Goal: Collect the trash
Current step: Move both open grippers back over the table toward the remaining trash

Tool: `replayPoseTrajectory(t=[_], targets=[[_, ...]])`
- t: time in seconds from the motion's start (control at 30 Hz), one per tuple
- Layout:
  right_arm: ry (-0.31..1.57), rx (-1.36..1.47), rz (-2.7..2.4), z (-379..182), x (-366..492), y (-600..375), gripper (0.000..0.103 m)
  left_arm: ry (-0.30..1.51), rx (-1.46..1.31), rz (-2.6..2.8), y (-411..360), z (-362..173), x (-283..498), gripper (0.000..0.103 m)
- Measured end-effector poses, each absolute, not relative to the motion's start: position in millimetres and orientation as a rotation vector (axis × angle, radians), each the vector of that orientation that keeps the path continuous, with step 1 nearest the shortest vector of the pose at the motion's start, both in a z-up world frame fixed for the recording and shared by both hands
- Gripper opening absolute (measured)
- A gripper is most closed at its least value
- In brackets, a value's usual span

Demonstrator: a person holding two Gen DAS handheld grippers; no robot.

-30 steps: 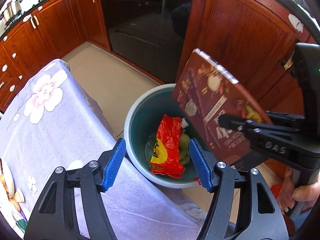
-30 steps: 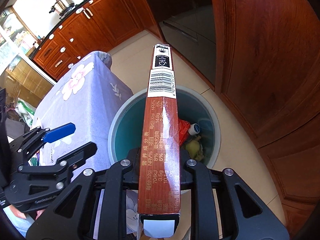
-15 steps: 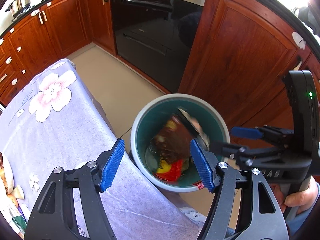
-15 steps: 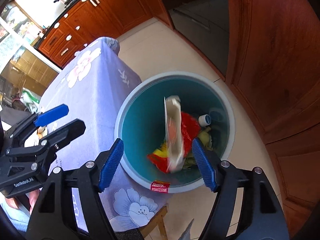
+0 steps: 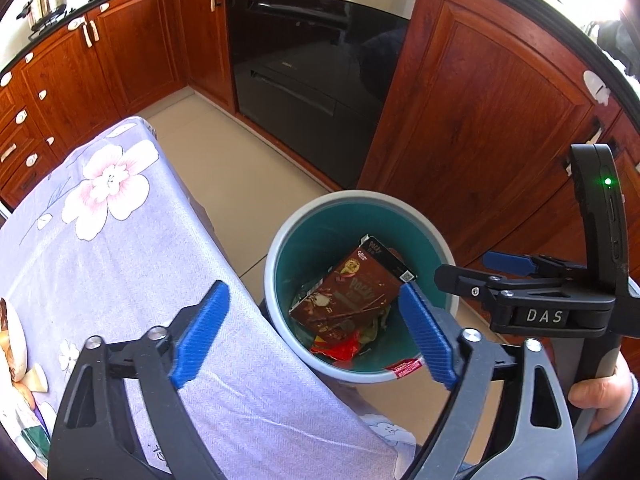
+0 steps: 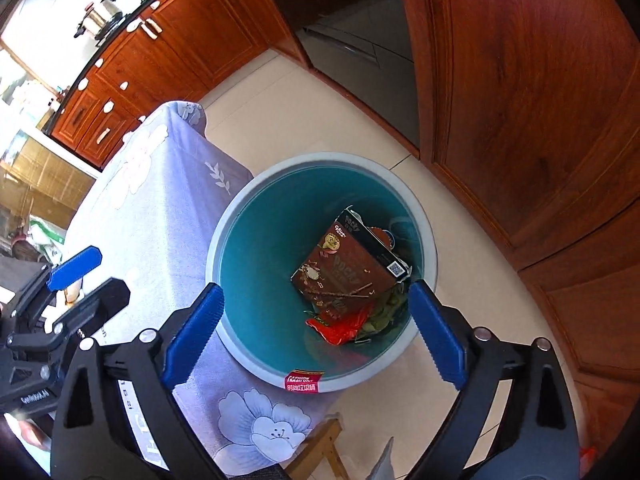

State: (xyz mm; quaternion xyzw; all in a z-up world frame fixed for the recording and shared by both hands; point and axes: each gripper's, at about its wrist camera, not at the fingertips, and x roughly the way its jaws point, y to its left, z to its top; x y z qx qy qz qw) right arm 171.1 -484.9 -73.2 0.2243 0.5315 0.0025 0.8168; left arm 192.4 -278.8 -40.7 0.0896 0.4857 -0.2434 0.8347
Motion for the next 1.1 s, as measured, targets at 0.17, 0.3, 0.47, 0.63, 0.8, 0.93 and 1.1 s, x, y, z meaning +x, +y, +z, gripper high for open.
replayPoseTrajectory(t=[0.17,0.3,0.47,0.63,0.8,0.93,1.1], targets=[[1.133,0.471,-0.021,-64.6,169.9,-481.4,0.090,1.009,0.177,-0.516,-273.3,-34.2,187.0,0.099],[1.117,0.429,-0.020,-53.5,167.6,-471.2,0.091,0.989,0.160,-0.512,-262.2,-26.2,182.5,0.099],[1.070,0.377,-0.010,-33.0,161.9,-449.0,0.095,0.966,0.153,-0.492,-240.1,-16.5,175.3,0.099],[1.047,0.358,0.019,-19.3,158.2,-422.2,0.096,0.942,0.147,-0.459,-208.7,-6.9,166.9,0.099],[1.035,0.346,0.048,-6.9,156.4,-387.9,0.096,0.918,0.146,-0.422,-167.9,1.3,157.7,0.099],[1.030,0.314,0.077,5.9,155.5,-353.0,0.096,0.903,0.129,-0.394,-130.4,5.6,150.8,0.099],[1.027,0.252,0.121,26.1,156.1,-304.8,0.096,0.878,0.090,-0.354,-76.9,10.6,141.0,0.099]])
